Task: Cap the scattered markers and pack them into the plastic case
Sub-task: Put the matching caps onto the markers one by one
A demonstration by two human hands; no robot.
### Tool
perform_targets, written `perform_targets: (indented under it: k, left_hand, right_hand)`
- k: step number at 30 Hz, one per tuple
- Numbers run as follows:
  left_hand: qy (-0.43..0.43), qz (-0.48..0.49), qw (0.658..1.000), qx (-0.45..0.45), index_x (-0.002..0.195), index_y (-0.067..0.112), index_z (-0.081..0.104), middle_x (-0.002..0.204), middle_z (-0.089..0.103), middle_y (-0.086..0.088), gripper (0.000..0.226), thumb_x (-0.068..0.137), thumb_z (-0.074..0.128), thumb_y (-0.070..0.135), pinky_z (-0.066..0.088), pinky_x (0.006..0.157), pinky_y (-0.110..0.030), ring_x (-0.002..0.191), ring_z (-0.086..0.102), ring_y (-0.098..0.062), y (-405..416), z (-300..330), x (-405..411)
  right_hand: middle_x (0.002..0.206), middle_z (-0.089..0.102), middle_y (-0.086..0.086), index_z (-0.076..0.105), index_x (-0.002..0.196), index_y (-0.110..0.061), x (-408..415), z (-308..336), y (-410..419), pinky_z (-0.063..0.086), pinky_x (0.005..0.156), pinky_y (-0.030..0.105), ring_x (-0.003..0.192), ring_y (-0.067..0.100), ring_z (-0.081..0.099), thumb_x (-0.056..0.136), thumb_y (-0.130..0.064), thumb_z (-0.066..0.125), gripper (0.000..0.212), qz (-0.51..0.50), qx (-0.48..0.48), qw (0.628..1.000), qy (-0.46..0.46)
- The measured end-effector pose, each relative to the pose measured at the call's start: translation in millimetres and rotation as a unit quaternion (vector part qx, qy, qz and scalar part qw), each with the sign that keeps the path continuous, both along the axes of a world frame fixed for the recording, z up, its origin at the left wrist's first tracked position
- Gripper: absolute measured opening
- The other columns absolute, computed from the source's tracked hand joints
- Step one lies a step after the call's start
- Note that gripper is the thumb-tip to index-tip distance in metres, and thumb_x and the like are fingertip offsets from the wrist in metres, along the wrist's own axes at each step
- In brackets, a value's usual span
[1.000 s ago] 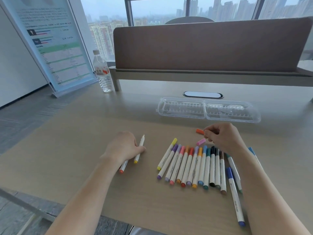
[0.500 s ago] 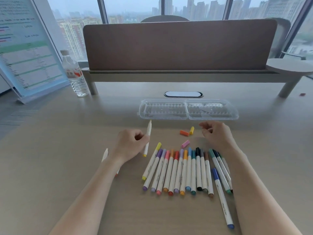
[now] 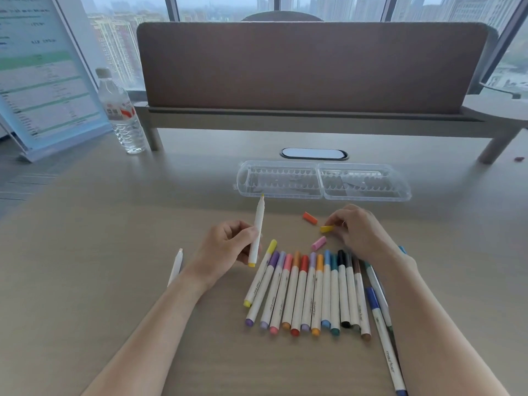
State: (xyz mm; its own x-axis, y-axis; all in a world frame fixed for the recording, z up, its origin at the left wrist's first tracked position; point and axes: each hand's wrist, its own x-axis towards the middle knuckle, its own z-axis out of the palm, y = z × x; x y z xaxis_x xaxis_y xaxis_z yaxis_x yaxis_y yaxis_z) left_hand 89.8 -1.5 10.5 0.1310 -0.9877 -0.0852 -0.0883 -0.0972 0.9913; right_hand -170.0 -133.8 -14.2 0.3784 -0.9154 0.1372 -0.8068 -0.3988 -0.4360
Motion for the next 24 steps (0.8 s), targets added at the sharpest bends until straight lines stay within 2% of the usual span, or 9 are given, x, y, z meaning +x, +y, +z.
perform_targets:
  k: [2,6,9,11,15,24]
  left_hand:
    - [-0.005,0.002,1.0,-0.006,0.088,0.0,0.071,0.071,0.065,-0.01,0.02,0.095,0.066,0.018,0.052,0.065,-0.035,0.066,0.058,-0.022,0.1,-0.3,0.2]
    - [-0.024,-0.014,1.0,-0.012,0.091,0.005,0.073,0.069,0.059,-0.009,0.015,0.096,0.065,0.017,0.046,0.066,-0.034,0.065,0.052,-0.021,1.2,-1.6,-0.3]
    - [-0.056,-0.03,0.998,-0.015,0.089,0.011,0.075,0.064,0.058,-0.005,0.014,0.096,0.064,0.017,0.045,0.063,-0.027,0.061,0.053,-0.015,3.1,-0.6,-2.1]
    - [-0.068,-0.04,0.997,-0.016,0.087,0.015,0.077,0.062,0.056,-0.004,0.016,0.096,0.064,0.017,0.043,0.062,-0.025,0.06,0.051,-0.015,3.3,-1.4,-1.8]
    - [-0.073,-0.049,0.996,-0.018,0.085,0.017,0.078,0.063,0.054,-0.006,0.018,0.096,0.064,0.017,0.039,0.062,-0.028,0.062,0.048,-0.017,3.9,-2.8,-1.3]
    - [-0.073,-0.042,0.996,-0.021,0.083,0.017,0.078,0.059,0.05,-0.004,0.021,0.096,0.063,0.015,0.037,0.055,-0.02,0.059,0.042,-0.016,2.2,-3.5,-0.3]
  right_hand:
    - [0.097,0.064,-0.007,0.072,0.096,-0.026,0.6,4.6,5.8,0.046,0.076,0.026,0.091,0.014,0.058,0.093,-0.011,0.064,0.017,0.001,0.01,1.0,-0.017]
    - [0.082,0.071,-0.01,0.074,0.098,-0.023,5.9,20.0,27.3,0.047,0.065,0.015,0.074,0.005,0.061,0.092,-0.008,0.067,0.018,0.033,0.065,0.981,-0.18]
    - [0.086,0.074,-0.013,0.075,0.102,-0.021,12.6,32.2,40.5,0.049,0.073,0.01,0.08,-0.004,0.067,0.092,-0.005,0.067,0.02,0.071,0.086,0.961,-0.253]
    - [0.088,0.075,-0.01,0.075,0.102,-0.023,17.4,36.1,44.7,0.051,0.077,0.012,0.085,0.001,0.068,0.092,-0.005,0.067,0.023,0.081,0.087,0.957,-0.264]
    - [0.087,0.073,-0.011,0.074,0.102,-0.024,24.2,39.6,50.1,0.049,0.071,0.011,0.078,-0.002,0.064,0.092,-0.005,0.067,0.023,0.088,0.081,0.96,-0.255]
    - [0.089,0.072,-0.012,0.075,0.107,-0.022,22.0,37.3,47.6,0.046,0.07,0.008,0.079,-0.004,0.063,0.092,-0.007,0.067,0.022,0.078,0.061,0.966,-0.241]
